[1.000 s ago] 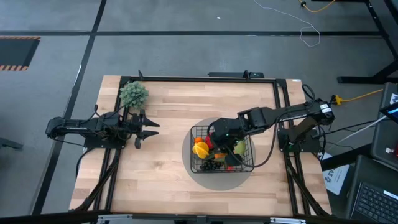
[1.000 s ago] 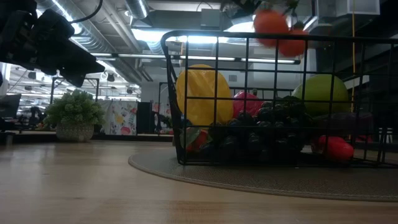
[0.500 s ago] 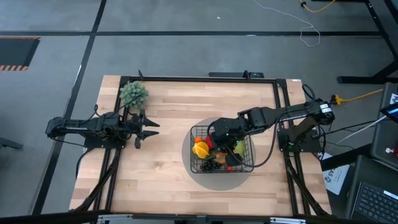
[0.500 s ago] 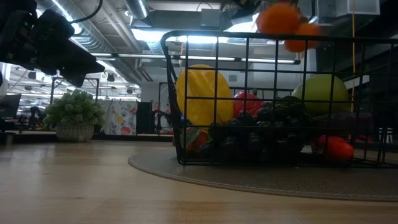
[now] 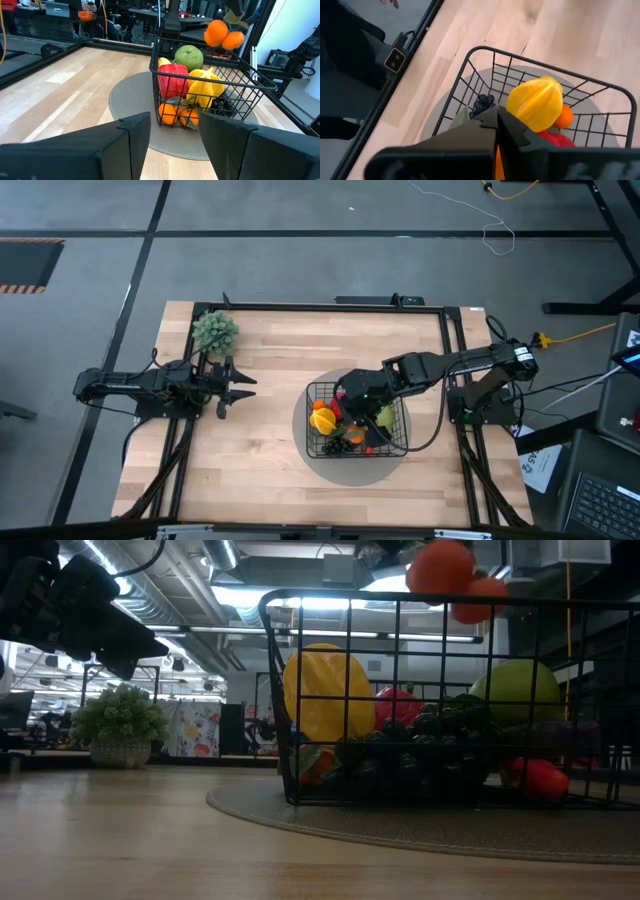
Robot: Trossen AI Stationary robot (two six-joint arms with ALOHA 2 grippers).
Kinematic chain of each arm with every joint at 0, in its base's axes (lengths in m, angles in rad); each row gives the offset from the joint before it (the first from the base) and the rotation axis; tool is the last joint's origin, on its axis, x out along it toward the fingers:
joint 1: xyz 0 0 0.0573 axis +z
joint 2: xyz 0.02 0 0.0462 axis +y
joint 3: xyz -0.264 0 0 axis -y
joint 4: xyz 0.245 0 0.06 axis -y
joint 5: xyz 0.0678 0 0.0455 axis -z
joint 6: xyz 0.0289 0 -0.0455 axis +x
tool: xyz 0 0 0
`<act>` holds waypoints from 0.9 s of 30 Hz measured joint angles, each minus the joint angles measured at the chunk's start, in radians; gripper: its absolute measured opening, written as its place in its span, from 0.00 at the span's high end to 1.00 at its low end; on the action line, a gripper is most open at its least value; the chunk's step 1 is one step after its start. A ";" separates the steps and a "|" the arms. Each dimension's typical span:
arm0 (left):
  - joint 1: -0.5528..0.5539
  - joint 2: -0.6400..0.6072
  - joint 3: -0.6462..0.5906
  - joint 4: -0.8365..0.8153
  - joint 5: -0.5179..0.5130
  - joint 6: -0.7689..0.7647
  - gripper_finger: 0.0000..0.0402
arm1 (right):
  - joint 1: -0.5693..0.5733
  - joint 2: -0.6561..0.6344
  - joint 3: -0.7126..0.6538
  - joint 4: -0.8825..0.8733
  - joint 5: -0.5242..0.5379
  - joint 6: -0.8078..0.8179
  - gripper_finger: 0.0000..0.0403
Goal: Build produce basket
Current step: Put the orange tangerine into the black wire basket, then return to Home Position
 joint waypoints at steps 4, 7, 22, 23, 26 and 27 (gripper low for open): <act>0.000 0.000 0.000 0.000 0.000 0.000 0.61 | 0.000 0.000 0.000 0.014 0.000 -0.008 1.00; 0.000 0.000 0.000 0.000 0.000 0.000 0.61 | 0.000 0.000 0.000 0.014 0.000 -0.011 0.97; 0.000 0.000 0.000 0.000 0.000 0.000 0.61 | 0.006 0.000 0.000 0.020 0.111 0.022 0.70; 0.000 0.000 0.000 0.000 0.000 0.000 0.61 | 0.004 0.000 0.000 0.020 0.120 0.026 0.70; 0.000 0.000 0.000 0.000 0.000 0.000 0.61 | 0.004 0.000 0.000 0.020 0.131 0.021 0.70; 0.000 0.000 0.000 0.000 0.000 0.000 0.61 | 0.004 0.000 0.000 0.019 0.131 0.021 0.70</act>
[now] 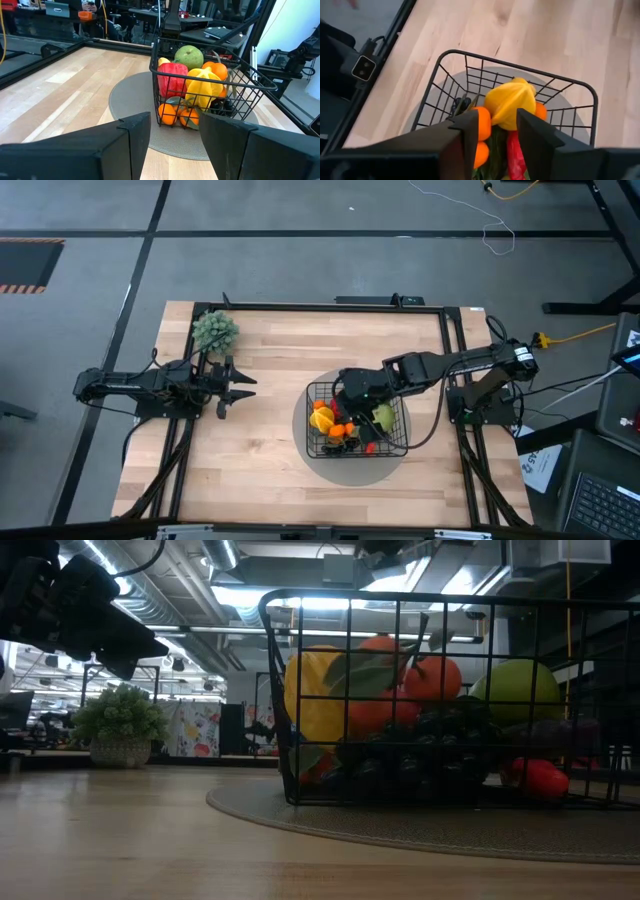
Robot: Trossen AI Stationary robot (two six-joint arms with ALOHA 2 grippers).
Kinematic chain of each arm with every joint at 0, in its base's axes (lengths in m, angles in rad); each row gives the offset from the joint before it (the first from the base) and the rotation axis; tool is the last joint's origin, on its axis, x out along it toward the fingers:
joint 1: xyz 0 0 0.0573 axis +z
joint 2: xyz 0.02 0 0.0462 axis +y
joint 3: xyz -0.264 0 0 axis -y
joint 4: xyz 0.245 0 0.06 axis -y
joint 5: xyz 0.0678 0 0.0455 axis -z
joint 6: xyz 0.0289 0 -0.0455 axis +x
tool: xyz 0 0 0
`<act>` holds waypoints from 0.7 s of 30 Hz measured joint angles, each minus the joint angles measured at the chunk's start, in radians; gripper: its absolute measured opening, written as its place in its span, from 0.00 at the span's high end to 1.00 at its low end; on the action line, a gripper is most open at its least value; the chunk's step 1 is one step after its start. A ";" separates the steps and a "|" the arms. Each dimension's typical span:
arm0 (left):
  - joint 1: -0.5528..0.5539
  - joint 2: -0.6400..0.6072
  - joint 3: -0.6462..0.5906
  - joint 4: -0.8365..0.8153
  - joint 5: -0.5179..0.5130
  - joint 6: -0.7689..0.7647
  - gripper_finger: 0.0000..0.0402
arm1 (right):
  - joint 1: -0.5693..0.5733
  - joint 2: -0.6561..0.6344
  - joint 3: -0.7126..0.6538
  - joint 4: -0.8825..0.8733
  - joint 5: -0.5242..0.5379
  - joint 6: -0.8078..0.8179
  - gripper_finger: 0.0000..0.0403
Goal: Build produce basket
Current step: Return to Home Position
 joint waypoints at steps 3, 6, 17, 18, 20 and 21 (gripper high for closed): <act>0.000 0.000 0.000 0.000 0.000 0.000 0.61 | 0.000 0.000 0.000 0.000 0.000 0.027 0.70; 0.000 0.000 0.000 0.000 0.000 0.000 0.61 | 0.000 0.000 0.000 -0.002 0.000 0.016 0.70; 0.000 0.000 0.000 0.000 0.000 0.000 0.61 | 0.002 0.002 -0.082 0.035 0.000 -0.018 0.70; 0.000 0.000 0.000 0.000 0.000 0.000 0.61 | 0.005 0.002 -0.110 0.047 0.000 -0.010 0.70; 0.000 0.000 0.000 0.000 0.000 0.000 0.61 | 0.006 0.000 -0.187 0.084 0.000 0.008 0.70; 0.000 0.000 0.000 0.000 0.000 0.000 0.61 | 0.006 -0.008 -0.231 0.104 0.000 0.014 0.70</act>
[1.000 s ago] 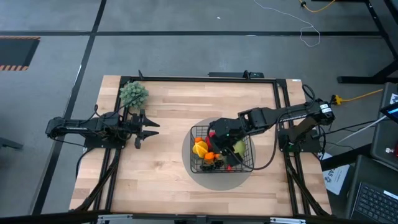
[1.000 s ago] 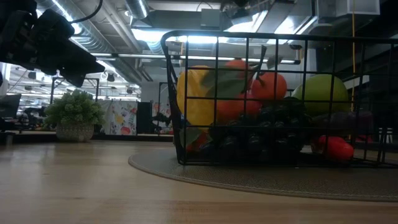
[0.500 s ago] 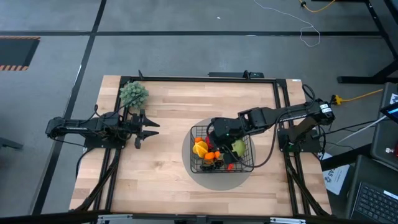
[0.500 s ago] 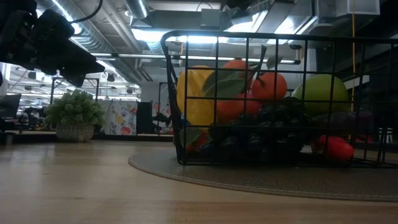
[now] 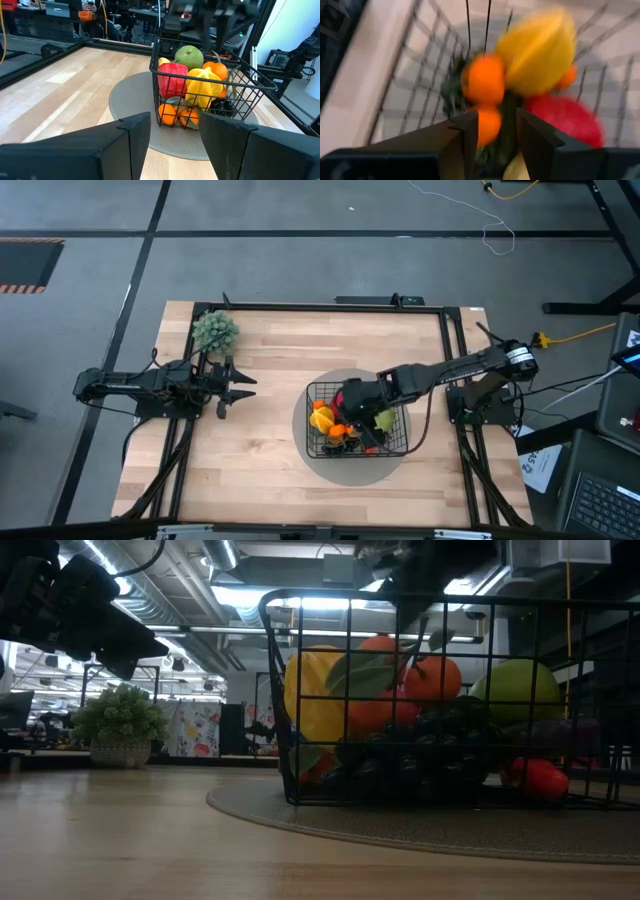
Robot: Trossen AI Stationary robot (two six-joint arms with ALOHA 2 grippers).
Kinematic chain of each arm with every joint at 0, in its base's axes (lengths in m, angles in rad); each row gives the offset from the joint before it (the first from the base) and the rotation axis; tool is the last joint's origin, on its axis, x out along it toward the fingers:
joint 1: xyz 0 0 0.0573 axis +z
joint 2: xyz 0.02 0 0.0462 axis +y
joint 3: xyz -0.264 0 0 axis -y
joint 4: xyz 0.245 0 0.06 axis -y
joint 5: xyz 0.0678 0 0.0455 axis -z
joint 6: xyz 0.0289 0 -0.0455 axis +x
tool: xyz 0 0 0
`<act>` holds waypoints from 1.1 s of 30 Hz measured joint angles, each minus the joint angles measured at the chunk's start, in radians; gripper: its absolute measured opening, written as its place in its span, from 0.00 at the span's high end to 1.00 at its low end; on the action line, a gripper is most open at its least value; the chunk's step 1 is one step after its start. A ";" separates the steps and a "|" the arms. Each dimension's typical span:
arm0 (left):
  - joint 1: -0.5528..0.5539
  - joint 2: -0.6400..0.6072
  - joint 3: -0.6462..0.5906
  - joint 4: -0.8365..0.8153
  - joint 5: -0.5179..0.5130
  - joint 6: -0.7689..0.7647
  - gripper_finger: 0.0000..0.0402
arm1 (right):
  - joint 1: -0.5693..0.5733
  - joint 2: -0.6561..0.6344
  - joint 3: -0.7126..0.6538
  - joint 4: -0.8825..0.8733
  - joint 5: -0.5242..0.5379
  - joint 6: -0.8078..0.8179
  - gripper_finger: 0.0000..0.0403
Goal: Build produce basket
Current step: Return to Home Position
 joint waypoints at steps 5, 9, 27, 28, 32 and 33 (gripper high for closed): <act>0.000 0.000 0.000 0.000 0.000 0.000 0.61 | -0.008 -0.112 -0.230 0.144 0.000 0.019 0.70; 0.000 0.000 0.000 0.000 0.000 0.000 0.61 | -0.018 -0.242 -0.428 0.324 0.004 0.092 0.70; 0.001 0.000 0.000 0.000 0.000 0.000 0.61 | -0.018 -1.026 -1.177 0.921 0.090 0.196 0.70; 0.001 0.000 0.000 0.000 0.001 0.000 0.61 | -0.018 -1.069 -1.197 0.921 0.090 0.195 0.70; 0.001 0.000 0.000 0.000 0.000 0.000 0.61 | -0.018 -1.219 -1.251 0.895 0.089 0.199 0.70; 0.001 0.000 0.000 0.000 0.000 0.000 0.61 | -0.018 -1.250 -1.256 0.887 0.088 0.197 0.70</act>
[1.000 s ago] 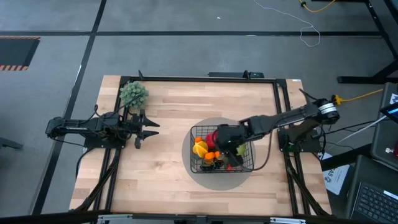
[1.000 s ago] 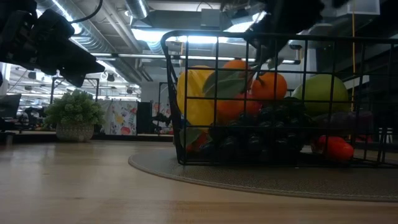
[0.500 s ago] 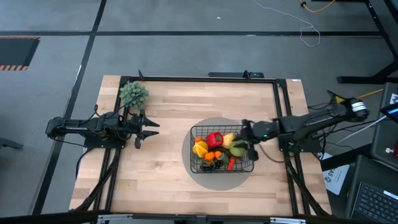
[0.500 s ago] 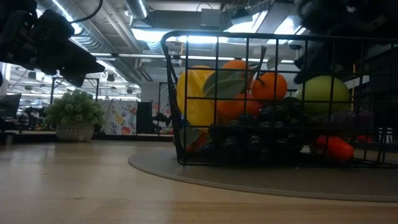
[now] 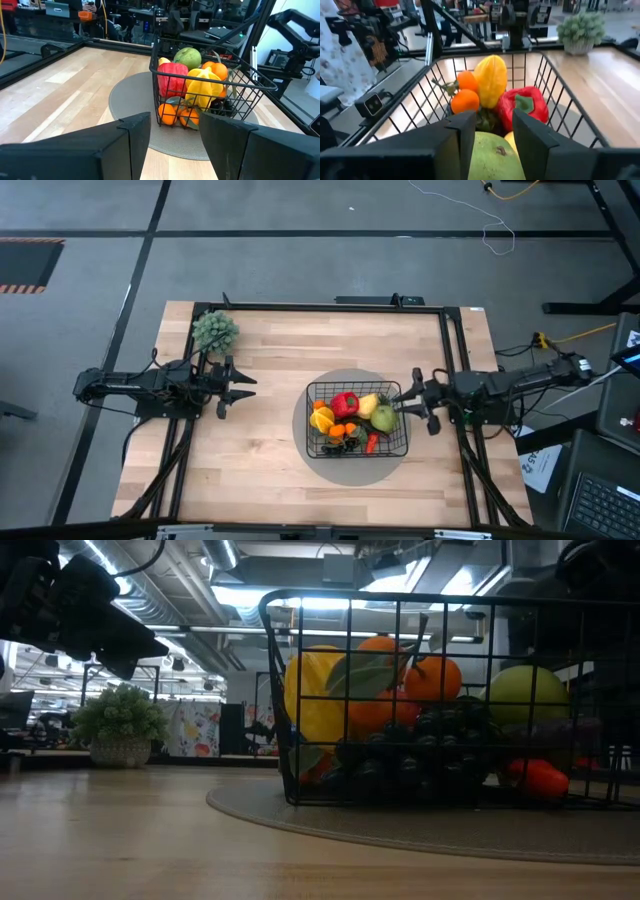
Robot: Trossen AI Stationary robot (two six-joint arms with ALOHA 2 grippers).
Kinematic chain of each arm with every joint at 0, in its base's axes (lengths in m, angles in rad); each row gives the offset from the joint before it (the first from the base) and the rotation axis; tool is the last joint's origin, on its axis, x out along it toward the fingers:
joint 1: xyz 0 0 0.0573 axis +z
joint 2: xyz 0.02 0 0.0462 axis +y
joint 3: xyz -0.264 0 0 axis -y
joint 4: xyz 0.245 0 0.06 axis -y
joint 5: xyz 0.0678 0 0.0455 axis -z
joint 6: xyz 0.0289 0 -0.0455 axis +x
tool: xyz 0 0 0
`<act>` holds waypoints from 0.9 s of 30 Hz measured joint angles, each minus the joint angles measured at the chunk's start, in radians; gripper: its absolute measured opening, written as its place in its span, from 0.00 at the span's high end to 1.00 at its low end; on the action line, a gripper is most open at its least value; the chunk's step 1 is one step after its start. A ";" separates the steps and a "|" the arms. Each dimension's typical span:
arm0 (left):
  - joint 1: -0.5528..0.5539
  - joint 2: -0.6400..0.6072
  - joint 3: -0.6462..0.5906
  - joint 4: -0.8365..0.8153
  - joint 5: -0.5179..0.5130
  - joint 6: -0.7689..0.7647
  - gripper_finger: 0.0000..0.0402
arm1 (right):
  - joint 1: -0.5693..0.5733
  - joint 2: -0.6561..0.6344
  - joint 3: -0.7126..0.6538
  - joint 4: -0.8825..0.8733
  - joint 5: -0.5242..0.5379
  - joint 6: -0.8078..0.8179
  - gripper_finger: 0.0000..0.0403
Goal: Build produce basket
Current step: Return to Home Position
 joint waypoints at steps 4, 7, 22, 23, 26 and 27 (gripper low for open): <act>0.000 0.000 0.000 0.000 0.000 0.000 0.61 | 0.000 -0.107 -0.002 -0.061 -0.001 -0.051 0.70; 0.000 0.000 0.000 0.000 0.000 0.000 0.61 | 0.000 -0.169 -0.002 -0.069 -0.002 -0.106 0.70; 0.000 0.000 0.000 0.000 0.000 0.000 0.61 | 0.000 -0.346 -0.002 -0.228 -0.018 -0.104 0.70; 0.000 0.000 0.000 0.000 0.000 0.000 0.61 | 0.000 -0.351 -0.002 -0.227 -0.024 -0.110 0.70; 0.000 0.000 0.000 0.000 0.000 0.000 0.61 | 0.000 -0.360 -0.002 -0.224 -0.027 -0.150 0.70; 0.000 0.000 0.000 0.000 0.000 0.000 0.61 | 0.000 -0.360 -0.002 -0.224 -0.027 -0.157 0.70</act>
